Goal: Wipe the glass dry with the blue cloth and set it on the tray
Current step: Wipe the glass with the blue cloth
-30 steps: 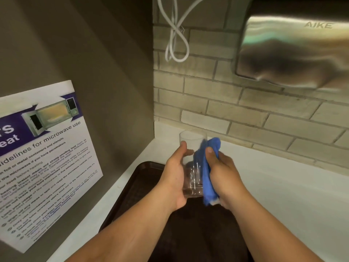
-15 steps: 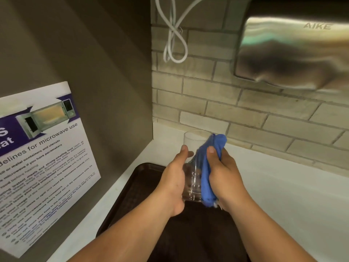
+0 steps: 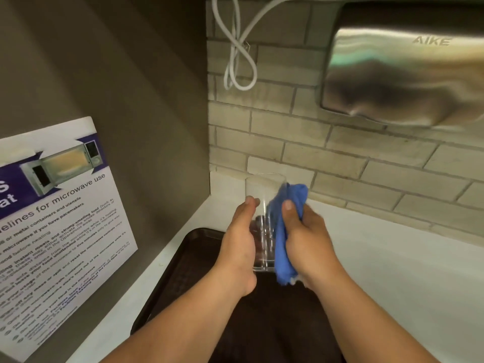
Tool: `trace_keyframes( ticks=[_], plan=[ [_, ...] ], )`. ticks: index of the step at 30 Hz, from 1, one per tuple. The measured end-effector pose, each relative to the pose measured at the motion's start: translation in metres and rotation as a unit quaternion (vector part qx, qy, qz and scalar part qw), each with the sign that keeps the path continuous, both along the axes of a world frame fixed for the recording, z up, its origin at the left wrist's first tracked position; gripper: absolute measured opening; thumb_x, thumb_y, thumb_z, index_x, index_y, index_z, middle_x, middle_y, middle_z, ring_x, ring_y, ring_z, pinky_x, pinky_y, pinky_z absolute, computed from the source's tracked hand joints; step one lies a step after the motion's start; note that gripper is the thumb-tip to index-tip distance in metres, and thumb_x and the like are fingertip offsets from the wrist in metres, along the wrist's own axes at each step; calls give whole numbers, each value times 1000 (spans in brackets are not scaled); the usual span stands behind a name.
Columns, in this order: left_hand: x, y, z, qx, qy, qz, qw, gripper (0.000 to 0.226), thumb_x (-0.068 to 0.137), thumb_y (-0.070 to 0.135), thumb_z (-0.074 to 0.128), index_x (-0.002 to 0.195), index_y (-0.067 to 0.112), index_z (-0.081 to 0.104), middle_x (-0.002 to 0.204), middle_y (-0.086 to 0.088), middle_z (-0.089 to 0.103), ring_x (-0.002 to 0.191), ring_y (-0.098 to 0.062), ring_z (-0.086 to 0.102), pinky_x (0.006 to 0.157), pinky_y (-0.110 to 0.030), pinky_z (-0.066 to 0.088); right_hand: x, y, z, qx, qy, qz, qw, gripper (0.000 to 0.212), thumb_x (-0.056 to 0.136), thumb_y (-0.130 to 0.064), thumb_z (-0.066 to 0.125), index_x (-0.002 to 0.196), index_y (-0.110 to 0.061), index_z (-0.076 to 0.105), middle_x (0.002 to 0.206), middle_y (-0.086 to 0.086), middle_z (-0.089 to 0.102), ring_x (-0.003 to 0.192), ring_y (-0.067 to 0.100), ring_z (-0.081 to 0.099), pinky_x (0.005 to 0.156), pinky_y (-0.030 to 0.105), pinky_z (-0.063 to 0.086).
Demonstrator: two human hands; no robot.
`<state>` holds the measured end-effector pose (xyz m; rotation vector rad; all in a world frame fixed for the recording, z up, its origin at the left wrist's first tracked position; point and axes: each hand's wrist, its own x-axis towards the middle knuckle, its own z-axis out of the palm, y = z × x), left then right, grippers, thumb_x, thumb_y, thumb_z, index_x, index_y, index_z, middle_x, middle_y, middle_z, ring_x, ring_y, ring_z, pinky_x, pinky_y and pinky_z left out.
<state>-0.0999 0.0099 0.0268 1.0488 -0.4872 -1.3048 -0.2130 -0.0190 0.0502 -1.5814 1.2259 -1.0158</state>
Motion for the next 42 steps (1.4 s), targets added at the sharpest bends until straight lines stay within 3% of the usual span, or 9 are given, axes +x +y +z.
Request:
trace_keyframes(
  ticks=[9,18,23,27,30,33,35,39,42],
  plan=[
    [11,0,-12,31,49,-79,995,60,99,68,46,102,20,83,105,-16,84,91,-32,81,75,-41,64,-7,8,-11,-11,-1,67,998,40,96,-52,54,131,-32,54,110,-15,71,97,-7,67,77,5,49],
    [11,1,-2,96,52,-48,993,76,99,71,47,135,8,68,115,-22,76,105,-41,73,94,-52,57,-19,6,-19,120,-49,187,974,88,79,-40,59,159,-39,23,151,-16,51,135,9,53,117,38,39],
    [5,4,-7,76,24,-64,995,62,98,70,49,122,18,75,93,-9,85,77,-26,82,62,-35,64,-27,6,-17,44,55,190,979,67,84,-54,63,144,-50,33,124,-29,66,113,-8,64,98,23,51],
    [-8,10,-4,70,4,-71,995,57,99,64,53,135,23,69,124,-18,79,113,-38,77,105,-59,57,-12,-2,-7,-16,17,41,999,39,97,-49,56,132,-33,53,106,-12,72,93,1,72,80,21,54],
    [-2,7,3,58,20,-60,996,48,97,60,61,127,25,73,116,-20,82,104,-40,80,97,-58,61,-8,-7,0,11,-19,11,1000,16,102,-43,52,112,-34,60,104,-2,75,97,14,72,93,38,56],
    [11,1,9,64,23,-51,996,57,91,68,64,113,18,79,84,-12,85,74,-29,82,65,-38,64,-12,9,-6,21,57,123,991,61,92,-47,59,148,-36,40,130,-10,65,113,4,65,100,28,51],
    [13,2,10,84,19,-49,995,63,91,70,63,121,16,75,89,-14,85,79,-29,82,75,-40,64,-8,21,-11,-16,122,168,978,85,88,-48,62,159,-37,16,138,-17,54,120,2,60,102,24,49],
    [0,8,2,86,26,-69,994,59,94,67,59,123,20,79,111,-12,85,105,-27,81,105,-46,57,3,9,-5,-68,85,55,993,54,96,-42,61,145,-37,38,113,-15,64,104,6,67,85,18,53],
    [5,7,2,62,52,-73,994,56,98,67,52,121,22,75,109,-16,85,98,-32,83,81,-44,67,1,-4,3,-60,62,33,996,15,101,-44,50,115,-50,48,95,-19,66,90,1,67,72,13,45]
  ],
)
